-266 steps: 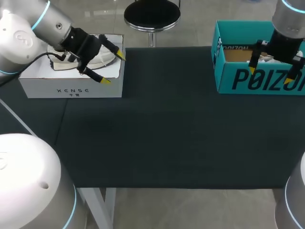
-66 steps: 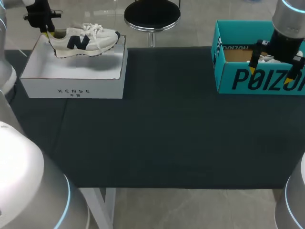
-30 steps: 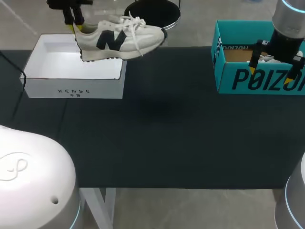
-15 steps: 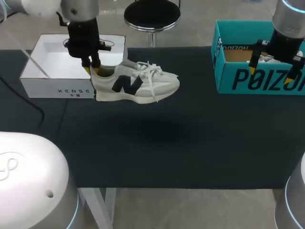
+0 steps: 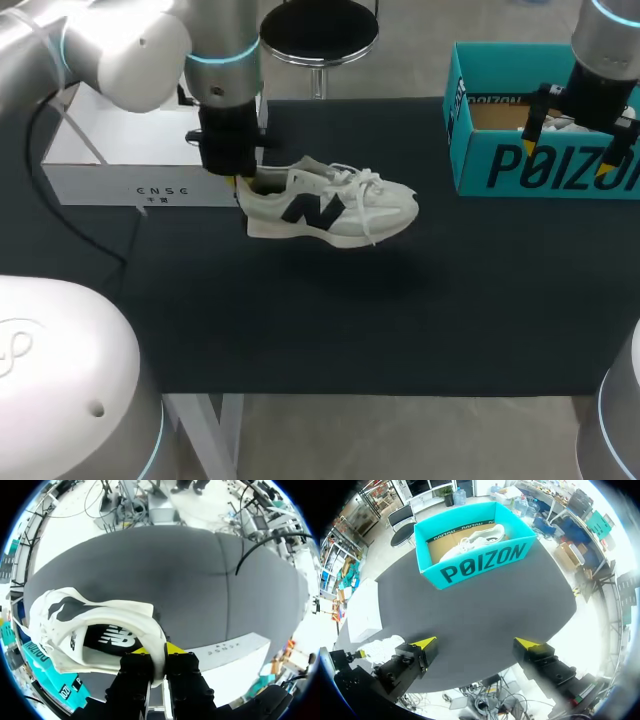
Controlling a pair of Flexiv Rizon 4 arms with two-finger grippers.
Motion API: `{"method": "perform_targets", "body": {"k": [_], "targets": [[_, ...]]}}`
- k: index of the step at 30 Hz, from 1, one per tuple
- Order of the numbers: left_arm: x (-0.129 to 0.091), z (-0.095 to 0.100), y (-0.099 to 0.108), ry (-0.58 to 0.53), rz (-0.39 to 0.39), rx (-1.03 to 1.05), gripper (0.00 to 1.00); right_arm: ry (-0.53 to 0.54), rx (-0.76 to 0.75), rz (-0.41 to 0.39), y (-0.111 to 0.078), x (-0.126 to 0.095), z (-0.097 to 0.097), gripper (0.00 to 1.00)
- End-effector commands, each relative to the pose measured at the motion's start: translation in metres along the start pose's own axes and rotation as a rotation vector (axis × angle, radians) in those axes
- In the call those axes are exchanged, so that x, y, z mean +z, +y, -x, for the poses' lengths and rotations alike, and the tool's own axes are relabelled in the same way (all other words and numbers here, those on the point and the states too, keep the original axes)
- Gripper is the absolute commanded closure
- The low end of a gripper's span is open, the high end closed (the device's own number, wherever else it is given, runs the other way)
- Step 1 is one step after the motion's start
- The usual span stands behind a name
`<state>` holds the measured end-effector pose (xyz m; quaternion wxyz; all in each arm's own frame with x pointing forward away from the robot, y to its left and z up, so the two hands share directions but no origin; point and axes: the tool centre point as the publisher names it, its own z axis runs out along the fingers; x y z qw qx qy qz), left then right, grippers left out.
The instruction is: Take the shoe out of the shoebox, open the shoe tongue, remove and reinsert the insole, then place the shoe into the shoebox
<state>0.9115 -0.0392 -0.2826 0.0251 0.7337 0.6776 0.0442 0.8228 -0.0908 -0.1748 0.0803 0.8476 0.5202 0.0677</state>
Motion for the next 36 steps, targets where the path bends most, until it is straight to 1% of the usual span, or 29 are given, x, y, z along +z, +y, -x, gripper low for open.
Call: {"method": "perform_targets", "body": {"k": [1, 6, 7, 12, 16, 17, 21, 27, 33, 34, 36], "targets": [[0.013, 0.023, 0.008, 0.019, -0.024, -0.007, 1.00, 0.001, 0.000, 0.000, 0.000, 0.001, 0.000, 0.00], [0.026, 0.043, 0.002, 0.044, -0.041, 0.011, 1.00, 0.001, 0.000, 0.000, 0.000, 0.001, 0.000, 0.00], [0.029, 0.049, -0.002, 0.047, -0.041, 0.009, 1.00, 0.001, 0.000, 0.000, 0.000, 0.001, 0.000, 0.00], [0.036, 0.063, -0.020, 0.071, -0.047, 0.018, 1.00, 0.001, 0.000, 0.000, 0.000, 0.001, 0.000, 0.00], [0.042, 0.070, -0.024, 0.083, -0.054, 0.001, 1.00, 0.001, 0.000, 0.000, 0.000, 0.001, 0.000, 0.00], [0.043, 0.072, -0.024, 0.090, -0.045, -0.004, 1.00, 0.001, 0.000, 0.000, 0.000, 0.001, 0.000, 0.00], [0.052, 0.081, -0.023, 0.099, -0.046, -0.013, 1.00, 0.001, 0.000, 0.000, 0.000, 0.001, 0.000, 0.00], [0.059, 0.091, -0.024, 0.100, -0.042, -0.018, 1.00, 0.001, 0.000, 0.000, 0.000, 0.001, 0.000, 0.00], [0.063, 0.093, -0.025, 0.103, -0.052, -0.023, 1.00, 0.001, 0.000, 0.000, 0.000, 0.001, 0.000, 0.00], [0.065, 0.093, -0.026, 0.108, -0.064, -0.031, 1.00, 0.001, 0.000, 0.000, 0.000, 0.001, 0.000, 0.00], [0.070, 0.095, -0.025, 0.111, -0.062, -0.036, 1.00, 0.001, 0.000, 0.000, 0.000, 0.001, 0.000, 0.00]]}}
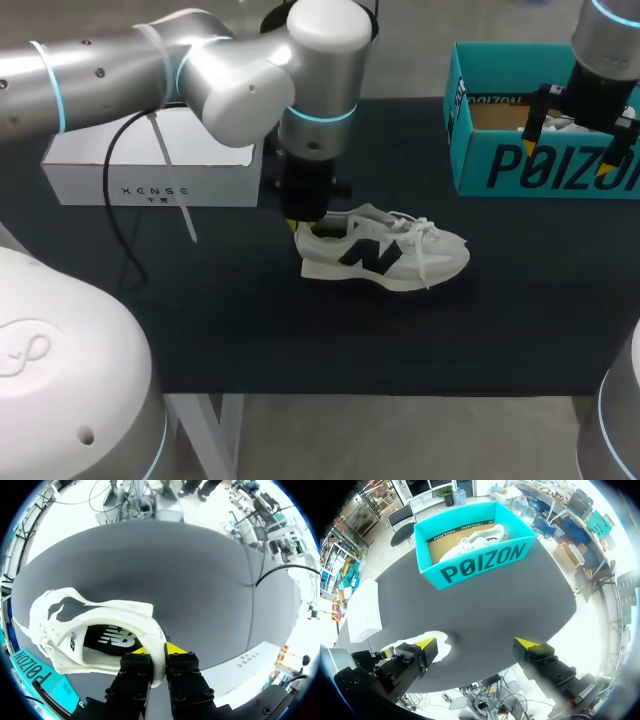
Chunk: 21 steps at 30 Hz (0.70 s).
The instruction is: Take the shoe out of the shoebox, open the shoe tongue, remove and reinsert the insole, then place the shoe into the shoebox
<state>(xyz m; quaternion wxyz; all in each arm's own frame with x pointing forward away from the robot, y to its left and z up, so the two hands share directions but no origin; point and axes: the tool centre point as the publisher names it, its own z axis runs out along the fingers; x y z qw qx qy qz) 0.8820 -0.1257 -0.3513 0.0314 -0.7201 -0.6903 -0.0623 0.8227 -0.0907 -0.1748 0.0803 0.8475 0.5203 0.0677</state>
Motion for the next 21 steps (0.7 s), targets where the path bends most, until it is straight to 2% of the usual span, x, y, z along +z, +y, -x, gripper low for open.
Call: {"method": "perform_targets", "body": {"k": [1, 2, 5, 6, 7, 11, 17, 20, 21], "targets": [[0.007, 0.006, 0.004, 0.009, -0.005, -0.007, 1.00, 0.001, 0.000, 0.000, 0.000, 0.001, 0.000, 0.00], [0.007, 0.006, 0.003, 0.011, -0.005, -0.008, 1.00, 0.001, 0.000, 0.000, 0.000, 0.001, 0.000, 0.00], [0.006, 0.007, -0.001, 0.012, -0.016, 0.013, 0.31, 0.001, 0.000, 0.000, 0.000, 0.001, 0.000, 0.00], [0.007, 0.007, -0.002, 0.016, -0.018, 0.016, 0.18, 0.001, 0.000, 0.000, 0.000, 0.001, 0.000, 0.00], [0.007, 0.007, -0.002, 0.020, -0.028, 0.019, 0.00, 0.001, 0.000, 0.000, 0.000, 0.001, 0.000, 0.00], [0.005, 0.003, 0.001, 0.008, -0.029, 0.008, 0.00, 0.001, 0.000, 0.000, 0.000, 0.001, 0.000, 0.00], [-0.017, -0.004, 0.012, -0.055, -0.025, -0.050, 0.00, 0.001, 0.000, 0.000, 0.000, 0.001, 0.000, 0.00], [-0.032, -0.013, 0.019, -0.125, -0.086, -0.103, 0.00, 0.001, 0.000, 0.000, 0.000, 0.001, 0.000, 0.00], [-0.037, -0.018, 0.021, -0.179, -0.158, -0.126, 0.00, 0.001, 0.000, 0.000, 0.000, 0.001, 0.000, 0.00]]}}
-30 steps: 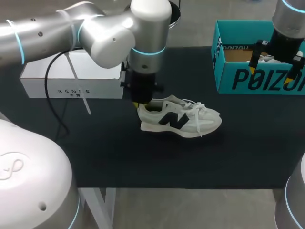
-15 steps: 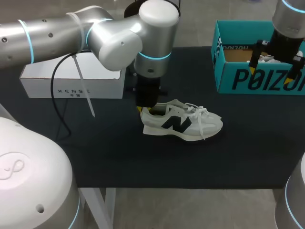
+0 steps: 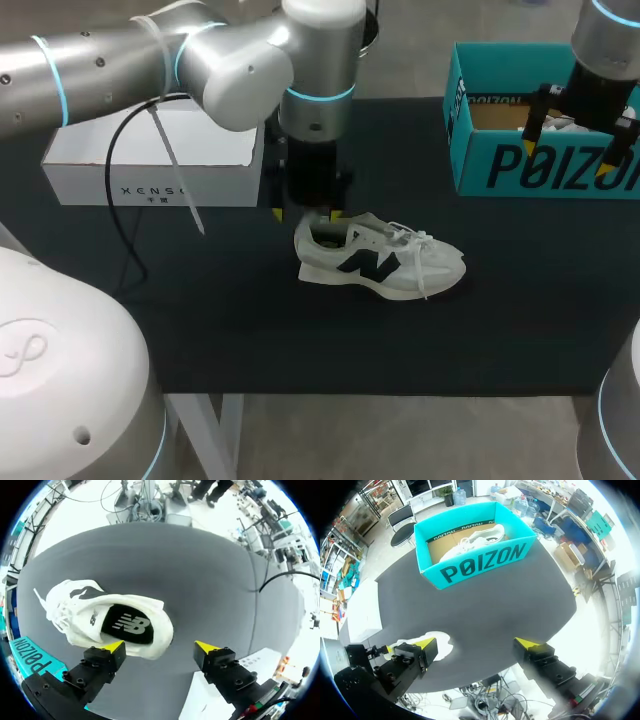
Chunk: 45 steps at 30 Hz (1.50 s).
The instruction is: Take the shoe out of the shoebox, open the shoe tongue, remove and reinsert the insole, then place the shoe into the shoebox
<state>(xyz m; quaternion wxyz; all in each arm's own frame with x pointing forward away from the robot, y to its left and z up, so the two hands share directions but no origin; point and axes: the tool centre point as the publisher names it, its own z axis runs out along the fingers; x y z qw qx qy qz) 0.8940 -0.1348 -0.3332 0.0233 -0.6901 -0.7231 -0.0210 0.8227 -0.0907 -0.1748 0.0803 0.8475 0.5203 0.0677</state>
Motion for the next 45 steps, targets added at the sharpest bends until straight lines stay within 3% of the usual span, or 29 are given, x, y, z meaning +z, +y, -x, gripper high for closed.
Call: {"method": "perform_targets", "body": {"k": [1, 3, 10, 16, 22, 30, 40, 45], "targets": [[-0.024, -0.026, 0.013, -0.180, -0.244, -0.079, 0.00, 0.001, 0.000, 0.000, 0.000, 0.001, 0.000, 0.00], [-0.034, -0.041, 0.019, -0.254, -0.286, -0.120, 0.00, 0.001, 0.000, 0.000, 0.000, 0.001, 0.000, 0.00], [-0.051, -0.105, 0.023, -0.515, -0.580, -0.267, 0.00, 0.001, 0.000, 0.000, 0.000, 0.001, 0.000, 0.00], [-0.053, -0.153, 0.015, -0.667, -0.642, -0.373, 0.00, 0.001, 0.000, 0.000, 0.000, 0.001, 0.000, 0.00], [-0.048, -0.177, 0.004, -0.707, -0.674, -0.461, 0.00, 0.001, 0.000, 0.000, 0.000, 0.001, 0.000, 0.00], [-0.035, -0.177, -0.022, -0.745, -0.740, -0.572, 0.00, 0.001, 0.000, 0.000, 0.000, 0.001, 0.000, 0.00], [-0.008, -0.147, -0.055, -0.834, -0.794, -0.743, 0.00, 0.001, 0.000, 0.000, 0.000, 0.001, 0.000, 0.00], [0.010, -0.131, -0.065, -0.848, -0.762, -0.791, 0.00, 0.001, 0.000, 0.000, 0.000, 0.001, 0.000, 0.00]]}}
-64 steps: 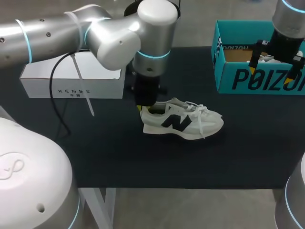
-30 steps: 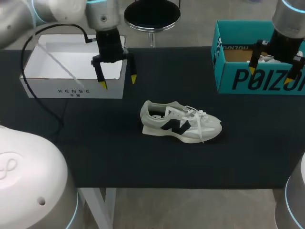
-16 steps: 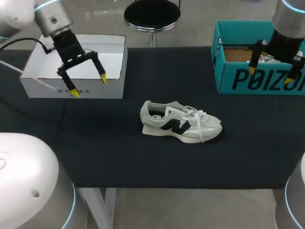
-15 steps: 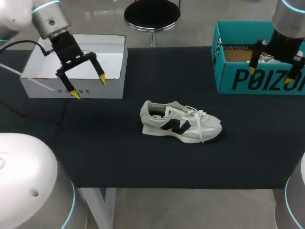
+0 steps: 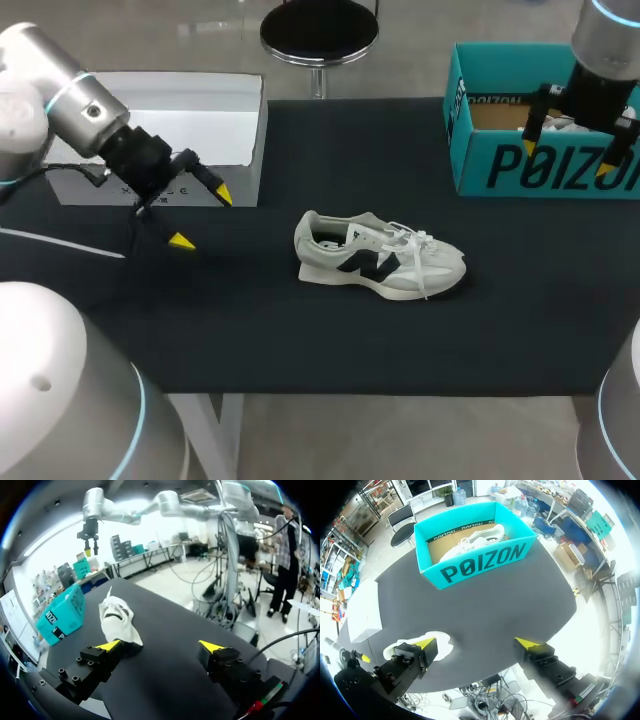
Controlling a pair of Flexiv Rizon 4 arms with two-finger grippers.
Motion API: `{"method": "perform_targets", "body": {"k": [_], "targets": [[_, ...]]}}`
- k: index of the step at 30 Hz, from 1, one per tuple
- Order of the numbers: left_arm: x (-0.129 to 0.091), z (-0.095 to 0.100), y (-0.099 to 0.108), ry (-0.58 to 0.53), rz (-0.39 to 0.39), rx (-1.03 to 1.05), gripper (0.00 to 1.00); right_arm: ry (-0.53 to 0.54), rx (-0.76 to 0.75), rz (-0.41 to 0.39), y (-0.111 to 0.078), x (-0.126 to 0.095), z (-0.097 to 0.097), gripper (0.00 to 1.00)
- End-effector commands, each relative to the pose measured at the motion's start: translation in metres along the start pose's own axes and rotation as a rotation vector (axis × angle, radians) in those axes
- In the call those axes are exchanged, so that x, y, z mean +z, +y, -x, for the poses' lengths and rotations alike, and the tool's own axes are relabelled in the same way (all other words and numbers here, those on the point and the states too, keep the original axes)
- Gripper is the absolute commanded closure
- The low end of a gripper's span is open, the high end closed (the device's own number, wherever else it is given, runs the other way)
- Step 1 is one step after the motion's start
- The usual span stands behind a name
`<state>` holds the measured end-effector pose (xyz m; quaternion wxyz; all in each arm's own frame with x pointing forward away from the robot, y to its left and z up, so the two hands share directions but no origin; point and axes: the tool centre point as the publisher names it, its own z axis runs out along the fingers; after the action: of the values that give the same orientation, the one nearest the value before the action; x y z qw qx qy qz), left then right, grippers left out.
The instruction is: Take the shoe out of the shoebox, open the shoe tongue, remove and reinsert the insole, then place the shoe into the shoebox
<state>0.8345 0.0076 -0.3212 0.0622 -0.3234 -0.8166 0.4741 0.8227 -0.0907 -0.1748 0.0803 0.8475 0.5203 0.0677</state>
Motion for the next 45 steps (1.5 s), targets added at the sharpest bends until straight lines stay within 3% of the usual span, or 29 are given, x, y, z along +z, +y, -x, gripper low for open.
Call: {"method": "perform_targets", "body": {"k": [1, 11, 24, 30, 45], "targets": [[0.027, -0.003, 0.002, -0.230, 0.015, -0.008, 0.00, 0.001, 0.000, 0.000, 0.000, 0.001, 0.000, 0.00], [0.064, 0.008, 0.017, -0.312, -0.043, -0.085, 0.00, 0.001, 0.000, 0.000, 0.000, 0.001, 0.000, 0.00], [0.083, 0.056, 0.046, -0.288, -0.078, -0.076, 0.00, 0.001, 0.000, 0.000, 0.000, 0.001, 0.000, 0.00], [0.094, 0.078, 0.061, -0.266, -0.142, -0.084, 0.00, 0.001, 0.000, 0.000, 0.000, 0.001, 0.000, 0.00], [0.123, 0.095, 0.076, -0.245, -0.205, -0.115, 0.00, 0.001, 0.000, 0.000, 0.000, 0.001, 0.000, 0.00]]}}
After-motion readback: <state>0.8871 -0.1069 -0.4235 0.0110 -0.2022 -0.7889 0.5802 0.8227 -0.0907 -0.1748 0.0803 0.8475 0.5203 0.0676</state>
